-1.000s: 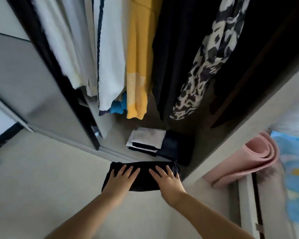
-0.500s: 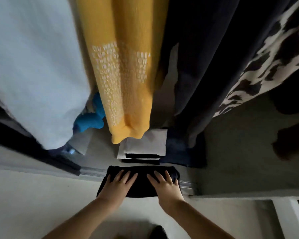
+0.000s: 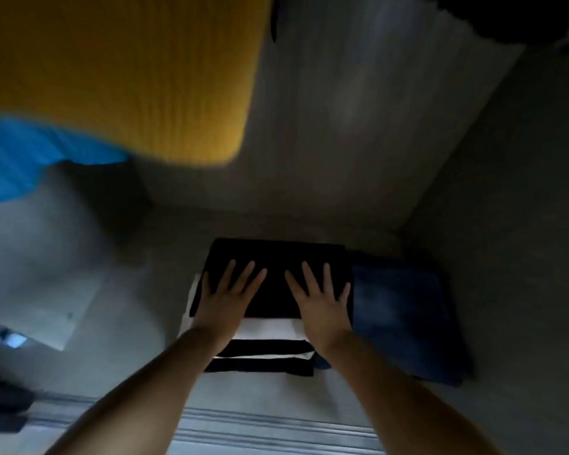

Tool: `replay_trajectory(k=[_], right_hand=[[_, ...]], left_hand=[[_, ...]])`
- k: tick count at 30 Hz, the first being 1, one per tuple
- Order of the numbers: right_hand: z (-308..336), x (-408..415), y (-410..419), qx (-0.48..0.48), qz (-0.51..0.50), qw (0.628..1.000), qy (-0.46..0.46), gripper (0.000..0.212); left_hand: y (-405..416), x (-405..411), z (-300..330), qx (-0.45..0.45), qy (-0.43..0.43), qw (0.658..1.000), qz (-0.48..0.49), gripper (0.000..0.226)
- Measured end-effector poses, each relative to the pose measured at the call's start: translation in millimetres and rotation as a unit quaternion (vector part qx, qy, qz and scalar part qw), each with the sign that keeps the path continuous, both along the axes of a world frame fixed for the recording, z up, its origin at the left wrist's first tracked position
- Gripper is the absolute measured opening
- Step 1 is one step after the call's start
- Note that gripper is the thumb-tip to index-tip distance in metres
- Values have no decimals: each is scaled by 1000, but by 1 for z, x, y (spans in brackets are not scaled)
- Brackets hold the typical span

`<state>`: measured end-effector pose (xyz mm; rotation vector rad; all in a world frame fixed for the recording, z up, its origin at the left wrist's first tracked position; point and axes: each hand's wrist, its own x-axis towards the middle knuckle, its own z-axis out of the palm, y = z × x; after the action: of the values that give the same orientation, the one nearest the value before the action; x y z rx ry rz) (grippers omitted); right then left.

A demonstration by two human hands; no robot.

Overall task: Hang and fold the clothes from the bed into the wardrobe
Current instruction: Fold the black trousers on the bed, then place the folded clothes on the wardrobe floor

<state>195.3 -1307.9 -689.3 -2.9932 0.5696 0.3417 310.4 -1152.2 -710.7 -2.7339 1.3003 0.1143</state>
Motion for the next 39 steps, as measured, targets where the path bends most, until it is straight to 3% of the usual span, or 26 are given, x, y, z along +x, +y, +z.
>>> replay_trajectory(k=[4,10,14,20,25,31,39], right_hand=[[-69,-5,2,39,-22,998,42,117],[-18,-9,4,71,15,986,153,91],[32,-50,47,69,57,981,171,79],[127,-128,98,101,17,969,225,73],[218,-171,112,114,-35,964,238,75],[330,-251,133,123,-99,963,220,68],[419,-364,121,146,-198,951,187,64]], left_hand=[[-1,-7,-71,-3,37,999,37,108],[7,-16,-25,105,76,991,21,109],[25,-75,25,126,119,985,-25,88],[68,-154,128,175,202,964,-10,82],[81,-189,238,124,240,963,-11,64],[91,-250,361,149,207,963,-90,47],[48,-336,442,123,142,963,-193,38]])
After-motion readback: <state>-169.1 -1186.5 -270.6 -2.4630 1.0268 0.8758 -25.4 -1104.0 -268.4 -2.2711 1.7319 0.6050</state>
